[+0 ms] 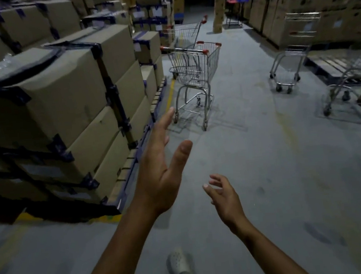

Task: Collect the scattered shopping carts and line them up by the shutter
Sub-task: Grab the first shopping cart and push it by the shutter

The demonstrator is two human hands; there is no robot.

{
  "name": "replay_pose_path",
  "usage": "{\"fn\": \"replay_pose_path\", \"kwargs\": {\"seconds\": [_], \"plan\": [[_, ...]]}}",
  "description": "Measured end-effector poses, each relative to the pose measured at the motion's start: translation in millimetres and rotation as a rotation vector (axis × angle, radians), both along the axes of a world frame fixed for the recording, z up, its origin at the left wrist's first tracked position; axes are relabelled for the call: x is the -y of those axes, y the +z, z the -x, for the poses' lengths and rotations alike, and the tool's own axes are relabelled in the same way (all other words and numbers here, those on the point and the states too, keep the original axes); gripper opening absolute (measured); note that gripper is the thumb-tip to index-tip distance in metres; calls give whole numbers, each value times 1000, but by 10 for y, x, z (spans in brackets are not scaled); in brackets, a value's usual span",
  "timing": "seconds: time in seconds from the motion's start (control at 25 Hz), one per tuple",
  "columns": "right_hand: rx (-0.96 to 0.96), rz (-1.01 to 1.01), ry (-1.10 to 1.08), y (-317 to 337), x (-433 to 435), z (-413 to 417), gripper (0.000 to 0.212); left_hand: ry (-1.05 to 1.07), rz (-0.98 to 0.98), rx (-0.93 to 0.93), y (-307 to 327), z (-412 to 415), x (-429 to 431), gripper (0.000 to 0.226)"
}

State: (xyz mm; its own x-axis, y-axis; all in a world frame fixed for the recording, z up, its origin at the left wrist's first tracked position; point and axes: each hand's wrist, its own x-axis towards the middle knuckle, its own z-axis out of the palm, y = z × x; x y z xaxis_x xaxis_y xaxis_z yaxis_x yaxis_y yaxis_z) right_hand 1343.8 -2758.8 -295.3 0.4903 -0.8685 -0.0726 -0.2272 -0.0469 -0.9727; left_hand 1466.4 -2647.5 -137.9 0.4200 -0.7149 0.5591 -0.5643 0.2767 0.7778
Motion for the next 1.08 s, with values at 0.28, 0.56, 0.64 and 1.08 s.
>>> {"fn": "replay_pose_path", "kwargs": {"seconds": [0.28, 0.56, 0.64, 1.08], "plan": [[38, 87, -51, 136, 2238, -1892, 35, 59, -133, -14, -610, -2080, 2423, 67], [232, 253, -23, 1165, 3841, -3082, 41, 33, -409, -81, -1315, -3442, 4291, 75], [309, 268, 7, 1275, 4339, -3347, 47, 9, -463, -103, -1612, -3779, 4791, 64], [195, 260, -10, 1056, 7898, -4906, 54, 85, -413, 47, -1165, -5608, 8231, 63]]}}
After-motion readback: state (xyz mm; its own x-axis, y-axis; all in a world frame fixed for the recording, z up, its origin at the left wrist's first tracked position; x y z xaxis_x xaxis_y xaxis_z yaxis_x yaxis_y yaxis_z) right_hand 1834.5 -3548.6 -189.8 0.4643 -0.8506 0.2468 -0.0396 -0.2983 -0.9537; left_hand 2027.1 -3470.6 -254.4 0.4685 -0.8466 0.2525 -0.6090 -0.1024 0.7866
